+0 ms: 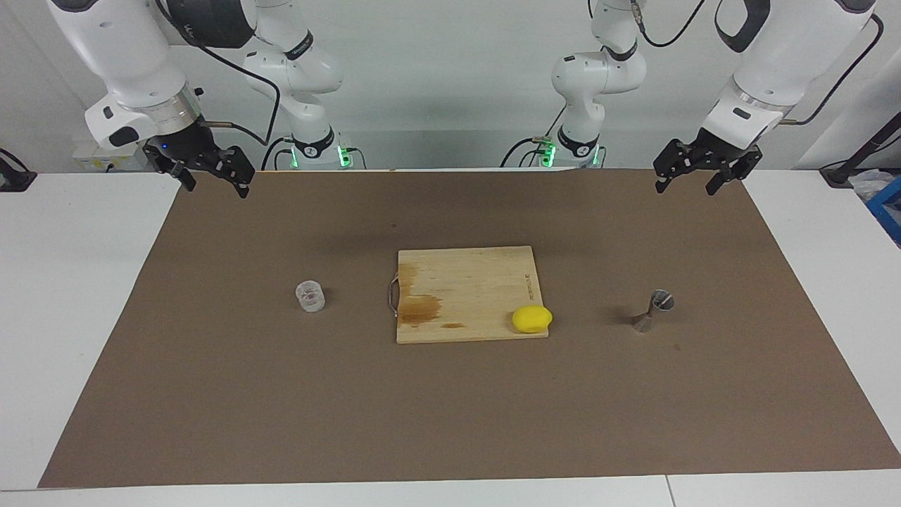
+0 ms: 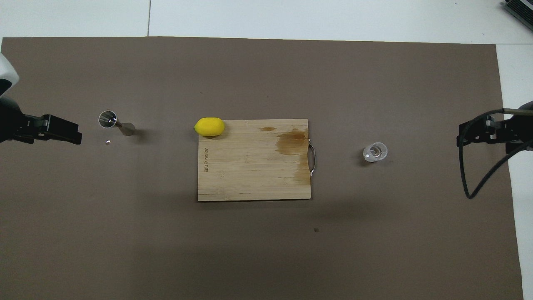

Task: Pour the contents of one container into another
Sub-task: 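Reach the left gripper forward to the small metal cup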

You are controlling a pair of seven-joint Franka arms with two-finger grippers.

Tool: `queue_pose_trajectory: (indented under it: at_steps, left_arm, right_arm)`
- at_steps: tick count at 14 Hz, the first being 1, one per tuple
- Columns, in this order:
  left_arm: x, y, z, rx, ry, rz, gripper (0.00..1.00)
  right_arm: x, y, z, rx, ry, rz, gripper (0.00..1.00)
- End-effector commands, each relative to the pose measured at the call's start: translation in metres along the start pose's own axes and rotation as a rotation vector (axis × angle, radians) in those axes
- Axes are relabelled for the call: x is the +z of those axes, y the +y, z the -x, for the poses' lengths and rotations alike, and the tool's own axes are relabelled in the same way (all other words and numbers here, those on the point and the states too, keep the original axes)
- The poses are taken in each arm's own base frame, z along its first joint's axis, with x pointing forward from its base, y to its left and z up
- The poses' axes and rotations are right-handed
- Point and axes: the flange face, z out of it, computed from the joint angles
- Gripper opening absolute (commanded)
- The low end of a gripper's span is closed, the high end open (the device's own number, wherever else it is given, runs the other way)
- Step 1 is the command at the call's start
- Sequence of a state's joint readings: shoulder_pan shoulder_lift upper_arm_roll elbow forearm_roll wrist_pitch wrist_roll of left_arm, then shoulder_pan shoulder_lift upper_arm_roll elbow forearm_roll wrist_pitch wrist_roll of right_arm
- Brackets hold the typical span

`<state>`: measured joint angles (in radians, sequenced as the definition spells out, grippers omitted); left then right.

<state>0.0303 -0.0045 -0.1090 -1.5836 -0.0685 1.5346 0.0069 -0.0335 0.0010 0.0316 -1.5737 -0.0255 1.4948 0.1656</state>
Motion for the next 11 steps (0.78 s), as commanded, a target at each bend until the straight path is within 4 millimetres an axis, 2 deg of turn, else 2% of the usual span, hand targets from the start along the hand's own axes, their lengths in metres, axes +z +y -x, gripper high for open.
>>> queue_pose_trajectory:
  at_steps: [1,4,8,9,11]
  left_arm:
    - [0.038,-0.006,-0.015,-0.034,-0.057,0.043,1.0]
    - [0.073,-0.021,-0.031,-0.169,-0.124,0.107,1.0]
    - [0.118,-0.056,-0.042,-0.63,-0.195,0.301,1.0]
    - [0.127,-0.073,-0.041,-0.771,-0.206,0.386,1.0]
    - [0.142,-0.091,-0.039,-0.973,-0.233,0.501,1.0]
  right_arm:
    - [-0.001,0.003,-0.001,-0.011,0.005,0.003,1.0]
    - [-0.001,0.003,-0.001,-0.011,0.005,0.003,1.0]
    - [-0.001,0.003,-0.001,-0.011,0.005,0.003,1.0]
    - [-0.001,0.003,-0.001,-0.011,0.005,0.003,1.0]
    - [-0.001,0.003,-0.001,-0.011,0.005,0.003,1.0]
